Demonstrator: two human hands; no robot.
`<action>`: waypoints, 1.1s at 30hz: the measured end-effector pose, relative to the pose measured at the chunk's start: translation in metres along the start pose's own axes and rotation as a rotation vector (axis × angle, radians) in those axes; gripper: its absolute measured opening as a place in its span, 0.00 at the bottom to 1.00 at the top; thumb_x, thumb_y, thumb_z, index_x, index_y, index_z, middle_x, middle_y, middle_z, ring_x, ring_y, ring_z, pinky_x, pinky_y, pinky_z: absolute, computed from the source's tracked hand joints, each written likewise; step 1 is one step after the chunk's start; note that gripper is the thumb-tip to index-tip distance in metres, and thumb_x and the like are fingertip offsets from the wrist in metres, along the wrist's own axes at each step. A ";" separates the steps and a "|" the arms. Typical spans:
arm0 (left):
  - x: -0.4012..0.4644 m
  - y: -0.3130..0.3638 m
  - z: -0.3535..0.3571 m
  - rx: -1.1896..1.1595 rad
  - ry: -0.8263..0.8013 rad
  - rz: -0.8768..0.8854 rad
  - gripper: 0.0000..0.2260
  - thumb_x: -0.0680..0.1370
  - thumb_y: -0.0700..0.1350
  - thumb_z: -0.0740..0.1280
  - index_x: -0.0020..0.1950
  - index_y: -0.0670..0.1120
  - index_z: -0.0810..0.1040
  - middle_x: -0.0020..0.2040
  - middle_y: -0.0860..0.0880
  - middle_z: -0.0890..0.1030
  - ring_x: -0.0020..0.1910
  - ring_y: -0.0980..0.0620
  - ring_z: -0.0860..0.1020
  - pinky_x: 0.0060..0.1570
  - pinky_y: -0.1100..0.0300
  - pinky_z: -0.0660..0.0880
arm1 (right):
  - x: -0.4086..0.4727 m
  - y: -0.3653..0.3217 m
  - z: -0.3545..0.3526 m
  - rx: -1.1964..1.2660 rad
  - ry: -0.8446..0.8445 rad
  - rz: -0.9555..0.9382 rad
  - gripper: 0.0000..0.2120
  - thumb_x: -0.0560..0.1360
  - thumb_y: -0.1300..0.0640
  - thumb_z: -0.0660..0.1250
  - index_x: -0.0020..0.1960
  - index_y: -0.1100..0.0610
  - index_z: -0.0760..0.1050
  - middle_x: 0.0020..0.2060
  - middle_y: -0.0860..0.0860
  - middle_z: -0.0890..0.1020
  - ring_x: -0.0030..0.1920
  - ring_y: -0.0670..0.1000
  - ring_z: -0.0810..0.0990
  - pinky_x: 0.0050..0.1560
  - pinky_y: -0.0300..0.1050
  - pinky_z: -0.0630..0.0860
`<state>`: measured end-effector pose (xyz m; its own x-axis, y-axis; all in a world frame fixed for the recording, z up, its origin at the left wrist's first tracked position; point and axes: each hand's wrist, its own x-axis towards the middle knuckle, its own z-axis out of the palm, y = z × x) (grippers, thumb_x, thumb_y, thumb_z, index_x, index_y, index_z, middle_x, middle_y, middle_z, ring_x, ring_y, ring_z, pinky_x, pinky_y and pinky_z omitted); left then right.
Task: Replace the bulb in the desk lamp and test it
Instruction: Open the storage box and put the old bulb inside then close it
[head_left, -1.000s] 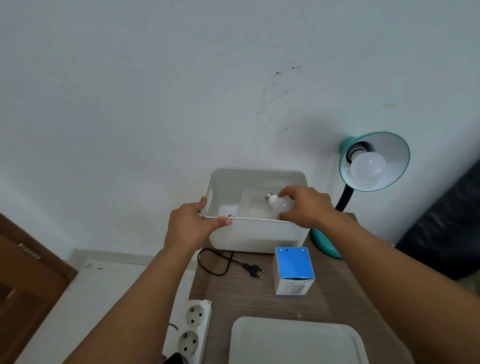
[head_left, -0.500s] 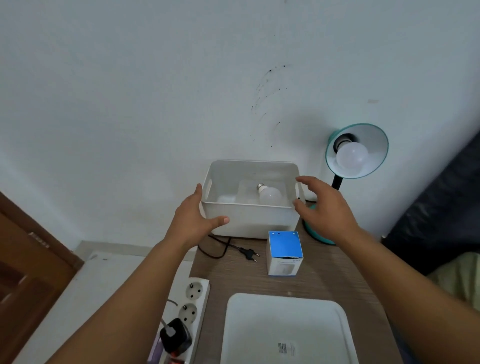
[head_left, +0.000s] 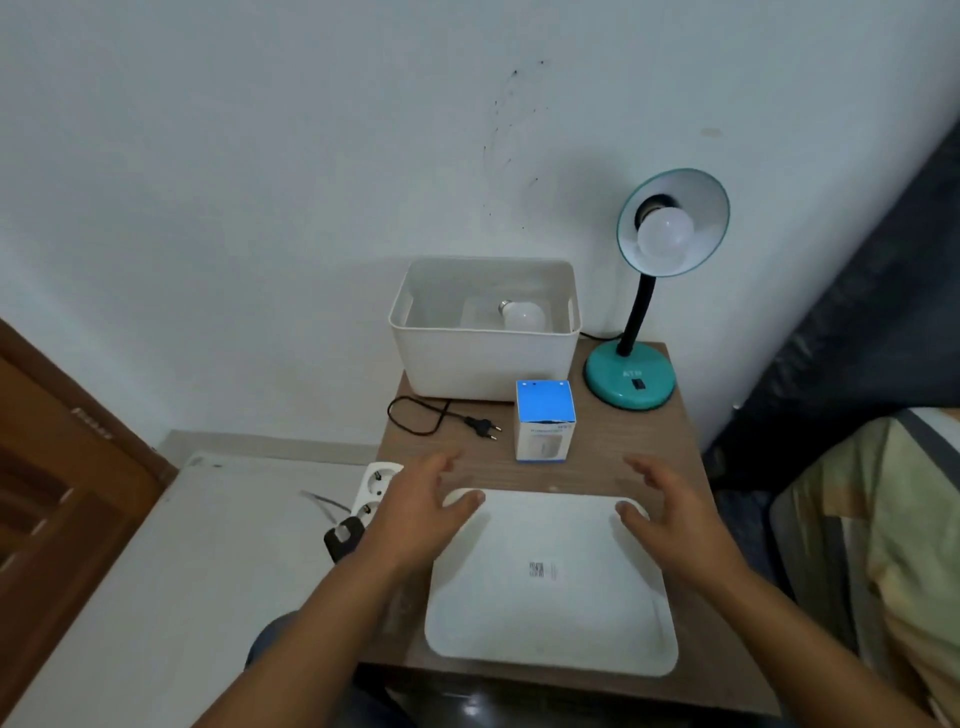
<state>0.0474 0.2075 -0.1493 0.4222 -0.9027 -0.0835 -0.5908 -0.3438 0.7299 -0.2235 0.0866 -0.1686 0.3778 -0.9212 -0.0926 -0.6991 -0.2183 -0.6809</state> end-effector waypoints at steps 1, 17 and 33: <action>-0.009 -0.005 0.007 0.004 -0.026 0.000 0.27 0.75 0.54 0.72 0.73 0.53 0.70 0.67 0.55 0.73 0.65 0.56 0.72 0.62 0.62 0.68 | -0.009 0.007 0.005 0.005 -0.027 0.025 0.27 0.74 0.49 0.69 0.70 0.42 0.64 0.67 0.42 0.71 0.66 0.46 0.70 0.61 0.44 0.69; -0.088 -0.050 0.040 0.361 -0.269 -0.058 0.55 0.66 0.72 0.69 0.82 0.50 0.45 0.82 0.51 0.43 0.80 0.52 0.39 0.77 0.52 0.46 | -0.107 0.044 0.024 -0.210 -0.182 0.003 0.43 0.67 0.32 0.68 0.76 0.46 0.56 0.78 0.48 0.53 0.77 0.49 0.48 0.75 0.48 0.51; -0.107 -0.033 0.027 0.234 -0.163 -0.006 0.53 0.65 0.64 0.77 0.81 0.51 0.53 0.82 0.53 0.48 0.80 0.55 0.48 0.73 0.63 0.46 | -0.123 0.041 0.011 -0.033 -0.123 0.026 0.49 0.62 0.37 0.76 0.76 0.46 0.57 0.77 0.44 0.54 0.76 0.45 0.52 0.74 0.46 0.55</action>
<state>0.0031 0.3084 -0.1827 0.3209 -0.9237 -0.2091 -0.7395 -0.3823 0.5540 -0.2921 0.1941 -0.1932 0.4290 -0.8810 -0.1996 -0.7283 -0.2067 -0.6534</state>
